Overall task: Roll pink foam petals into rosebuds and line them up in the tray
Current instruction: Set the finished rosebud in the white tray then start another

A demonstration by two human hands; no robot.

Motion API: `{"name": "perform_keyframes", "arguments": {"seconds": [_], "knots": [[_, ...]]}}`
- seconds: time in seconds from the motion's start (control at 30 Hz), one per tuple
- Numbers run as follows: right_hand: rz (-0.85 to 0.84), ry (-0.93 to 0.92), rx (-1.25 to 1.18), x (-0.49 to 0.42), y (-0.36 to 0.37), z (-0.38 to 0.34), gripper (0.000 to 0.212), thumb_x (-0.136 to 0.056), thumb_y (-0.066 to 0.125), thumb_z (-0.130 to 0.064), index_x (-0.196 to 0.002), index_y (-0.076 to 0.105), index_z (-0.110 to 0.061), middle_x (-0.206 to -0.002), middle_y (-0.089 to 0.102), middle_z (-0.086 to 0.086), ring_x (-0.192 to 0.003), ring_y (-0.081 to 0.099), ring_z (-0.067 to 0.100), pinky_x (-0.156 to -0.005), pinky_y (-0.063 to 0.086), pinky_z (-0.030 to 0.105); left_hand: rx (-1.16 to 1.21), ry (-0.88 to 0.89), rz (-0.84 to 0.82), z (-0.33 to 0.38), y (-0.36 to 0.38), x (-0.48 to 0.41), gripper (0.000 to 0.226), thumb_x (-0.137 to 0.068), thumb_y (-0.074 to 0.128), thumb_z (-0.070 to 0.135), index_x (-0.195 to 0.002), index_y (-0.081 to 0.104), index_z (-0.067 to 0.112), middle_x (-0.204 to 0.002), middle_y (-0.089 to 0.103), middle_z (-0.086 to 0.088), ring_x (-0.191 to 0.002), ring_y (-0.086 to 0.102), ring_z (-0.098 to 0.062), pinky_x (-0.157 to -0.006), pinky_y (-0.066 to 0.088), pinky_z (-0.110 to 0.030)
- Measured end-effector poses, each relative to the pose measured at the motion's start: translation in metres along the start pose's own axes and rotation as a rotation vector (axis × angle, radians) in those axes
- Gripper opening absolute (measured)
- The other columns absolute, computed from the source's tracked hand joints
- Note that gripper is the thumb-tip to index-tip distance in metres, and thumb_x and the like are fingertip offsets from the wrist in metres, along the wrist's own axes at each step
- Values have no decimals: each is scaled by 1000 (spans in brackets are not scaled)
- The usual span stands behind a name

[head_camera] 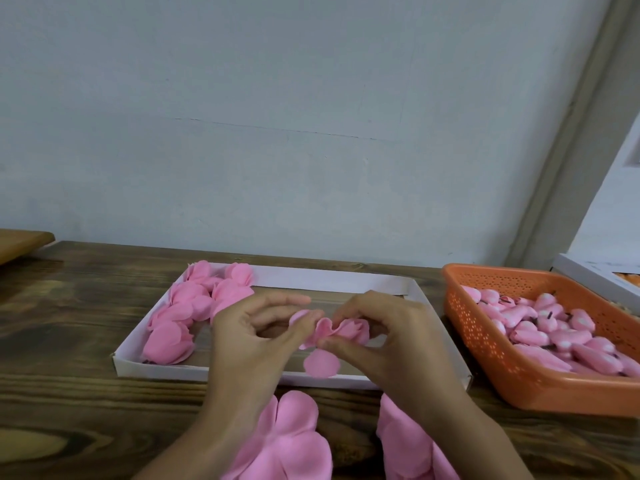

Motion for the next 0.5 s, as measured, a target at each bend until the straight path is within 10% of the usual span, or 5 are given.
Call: {"name": "perform_keyframes", "arguments": {"seconds": [0.5], "knots": [[-199,-8,-49,0,6,14,9,-90,78,-32,-96,82,-26,-94,70,-11,-87,67,16,-72,57,31,-30,-108,-22,-17,-5,-7,24,-74,85,12,-96,79,14,-80,80,-4,-77,78,-15,-60,54,-14]]}}
Point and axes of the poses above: each hand's wrist, its own x-axis away from the middle knuckle, its own y-axis out of the palm, z = x × y, the point moved 8 cm from there along -x, towards the middle knuckle
